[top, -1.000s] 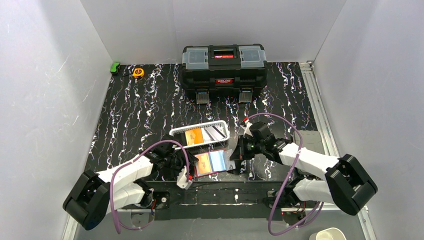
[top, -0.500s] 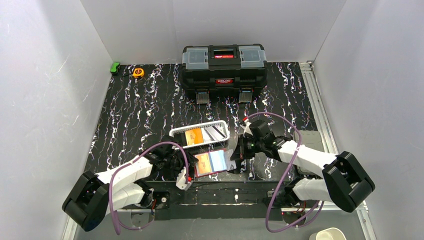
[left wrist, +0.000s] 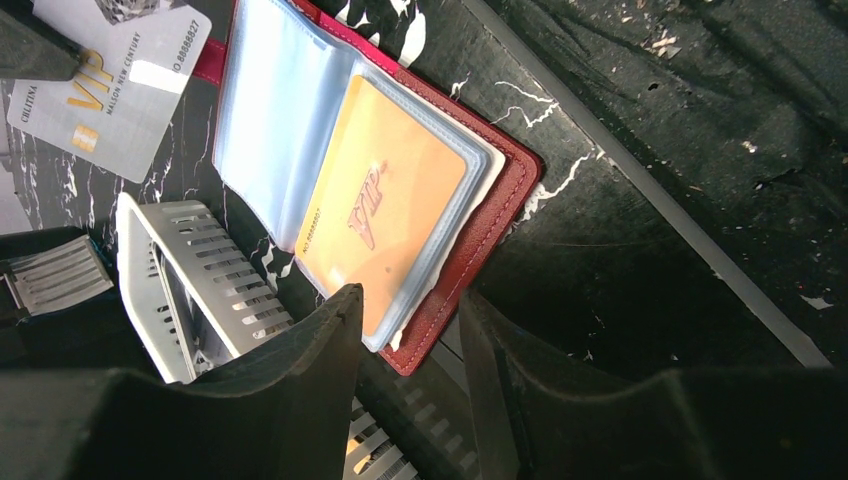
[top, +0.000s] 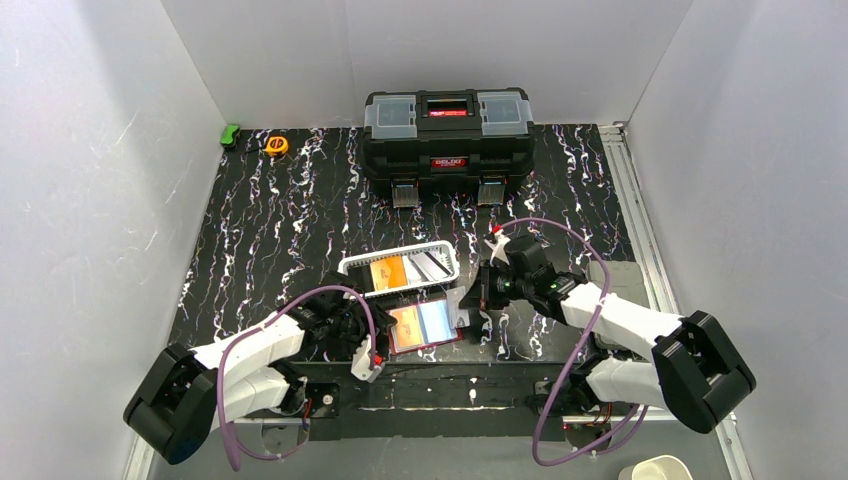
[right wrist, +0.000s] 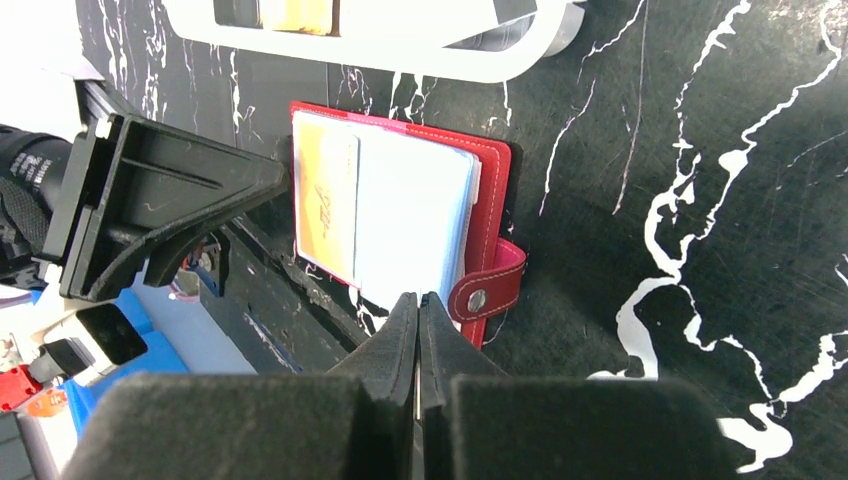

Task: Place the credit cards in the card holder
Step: Turn over the card slot in the card holder, then insert the credit card into the card holder.

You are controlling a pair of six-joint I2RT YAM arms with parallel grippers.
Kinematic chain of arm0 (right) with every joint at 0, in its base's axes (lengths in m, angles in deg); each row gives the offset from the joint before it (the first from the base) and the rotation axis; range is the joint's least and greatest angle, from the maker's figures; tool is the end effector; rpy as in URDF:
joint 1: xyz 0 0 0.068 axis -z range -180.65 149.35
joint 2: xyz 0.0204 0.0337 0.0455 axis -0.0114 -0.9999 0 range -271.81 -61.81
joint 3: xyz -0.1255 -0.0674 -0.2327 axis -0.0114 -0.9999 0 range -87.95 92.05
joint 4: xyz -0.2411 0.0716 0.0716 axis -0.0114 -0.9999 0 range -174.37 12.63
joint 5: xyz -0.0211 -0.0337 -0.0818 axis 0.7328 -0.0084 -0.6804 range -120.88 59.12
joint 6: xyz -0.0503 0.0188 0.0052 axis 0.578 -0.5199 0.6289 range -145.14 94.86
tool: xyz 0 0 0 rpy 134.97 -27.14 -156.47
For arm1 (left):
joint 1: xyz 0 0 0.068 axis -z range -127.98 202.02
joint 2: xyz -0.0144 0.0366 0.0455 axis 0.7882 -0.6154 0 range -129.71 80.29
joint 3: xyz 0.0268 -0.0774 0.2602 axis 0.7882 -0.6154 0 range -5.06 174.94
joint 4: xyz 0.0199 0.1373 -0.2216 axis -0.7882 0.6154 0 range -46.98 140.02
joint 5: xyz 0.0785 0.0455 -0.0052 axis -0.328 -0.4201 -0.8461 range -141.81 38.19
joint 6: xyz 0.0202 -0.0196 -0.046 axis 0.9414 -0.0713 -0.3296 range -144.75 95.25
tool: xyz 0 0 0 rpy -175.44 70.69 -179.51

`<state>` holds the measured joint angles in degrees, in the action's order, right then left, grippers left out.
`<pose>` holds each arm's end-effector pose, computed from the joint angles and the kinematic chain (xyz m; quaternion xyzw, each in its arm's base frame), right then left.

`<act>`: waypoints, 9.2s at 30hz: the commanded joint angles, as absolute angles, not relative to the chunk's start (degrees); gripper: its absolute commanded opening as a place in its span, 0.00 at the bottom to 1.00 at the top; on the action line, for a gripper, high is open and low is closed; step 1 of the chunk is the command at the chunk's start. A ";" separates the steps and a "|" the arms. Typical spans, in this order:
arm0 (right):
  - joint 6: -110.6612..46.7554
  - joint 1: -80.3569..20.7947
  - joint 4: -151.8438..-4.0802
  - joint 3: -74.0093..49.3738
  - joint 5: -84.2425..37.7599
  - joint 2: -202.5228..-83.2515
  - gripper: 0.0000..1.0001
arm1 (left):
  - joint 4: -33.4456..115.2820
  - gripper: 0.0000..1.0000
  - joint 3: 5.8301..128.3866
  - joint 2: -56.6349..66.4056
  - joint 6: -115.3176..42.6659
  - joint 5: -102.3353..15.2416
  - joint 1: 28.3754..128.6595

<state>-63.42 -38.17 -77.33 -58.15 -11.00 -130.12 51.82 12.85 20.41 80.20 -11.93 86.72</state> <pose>0.1796 0.1531 0.1862 -0.0691 0.8876 0.3857 0.2423 0.1299 -0.1177 0.1441 0.8707 0.1980 -0.0812 0.4428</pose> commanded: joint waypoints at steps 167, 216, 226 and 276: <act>-69.34 -39.76 -50.52 -57.03 10.65 -160.18 0.01 | 64.52 0.23 18.85 9.64 101.57 -11.36 87.52; -53.81 -64.34 -86.65 -33.12 -22.44 -160.56 0.51 | 57.39 0.08 16.68 14.24 88.99 -11.42 88.72; -53.05 -64.64 -96.14 -34.25 -28.63 -154.03 0.58 | 55.96 0.04 14.98 15.89 86.28 -13.99 88.73; -53.08 -60.42 -81.73 -39.83 -7.13 -156.44 0.59 | 53.83 0.02 13.31 17.16 87.43 -13.31 88.70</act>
